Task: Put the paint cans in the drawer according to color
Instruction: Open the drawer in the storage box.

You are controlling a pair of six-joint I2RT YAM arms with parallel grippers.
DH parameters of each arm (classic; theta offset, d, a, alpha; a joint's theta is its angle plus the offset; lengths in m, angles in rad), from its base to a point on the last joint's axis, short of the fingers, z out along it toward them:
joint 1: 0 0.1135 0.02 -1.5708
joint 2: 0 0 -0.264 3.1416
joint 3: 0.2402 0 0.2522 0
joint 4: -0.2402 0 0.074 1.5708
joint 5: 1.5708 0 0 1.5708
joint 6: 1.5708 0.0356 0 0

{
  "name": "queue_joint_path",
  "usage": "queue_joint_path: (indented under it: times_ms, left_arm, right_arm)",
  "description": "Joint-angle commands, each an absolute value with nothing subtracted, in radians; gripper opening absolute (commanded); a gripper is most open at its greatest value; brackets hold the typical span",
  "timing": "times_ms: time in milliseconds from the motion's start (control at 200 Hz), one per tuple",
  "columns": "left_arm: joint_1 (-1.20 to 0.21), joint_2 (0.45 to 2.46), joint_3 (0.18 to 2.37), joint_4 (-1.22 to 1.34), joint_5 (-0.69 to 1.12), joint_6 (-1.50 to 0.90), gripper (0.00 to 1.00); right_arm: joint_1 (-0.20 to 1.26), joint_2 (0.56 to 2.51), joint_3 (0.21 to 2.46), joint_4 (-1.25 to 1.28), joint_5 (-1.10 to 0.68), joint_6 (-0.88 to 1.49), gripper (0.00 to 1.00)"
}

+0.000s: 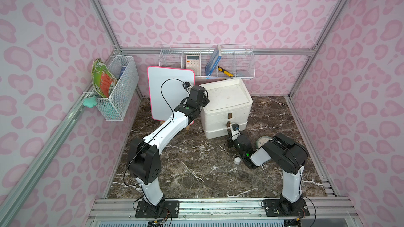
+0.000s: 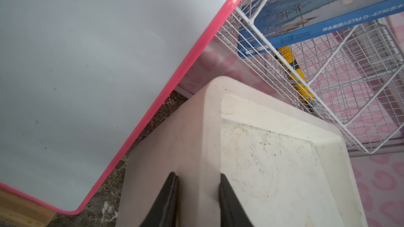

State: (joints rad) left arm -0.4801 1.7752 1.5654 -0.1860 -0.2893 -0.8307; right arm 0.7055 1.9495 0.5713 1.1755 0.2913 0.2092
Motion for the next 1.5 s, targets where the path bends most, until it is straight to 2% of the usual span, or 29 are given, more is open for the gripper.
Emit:
queue_joint_path:
  times_ms: [0,785,1495]
  left_arm:
    - [-0.491,1.785,1.56,-0.277,-0.134,-0.948,0.2]
    - [-0.489,1.791,1.56,-0.27,-0.142,-0.959,0.19]
    - [-0.489,1.811,1.567,-0.264,-0.155,-0.994,0.17]
  right_arm:
    - [0.71,1.918,0.525,1.301,0.322,0.229,0.0]
    - [0.817,1.582,0.323,0.981,0.343,0.27,0.0]
    - [0.882,1.441,0.296,0.795,0.36,0.323,0.0]
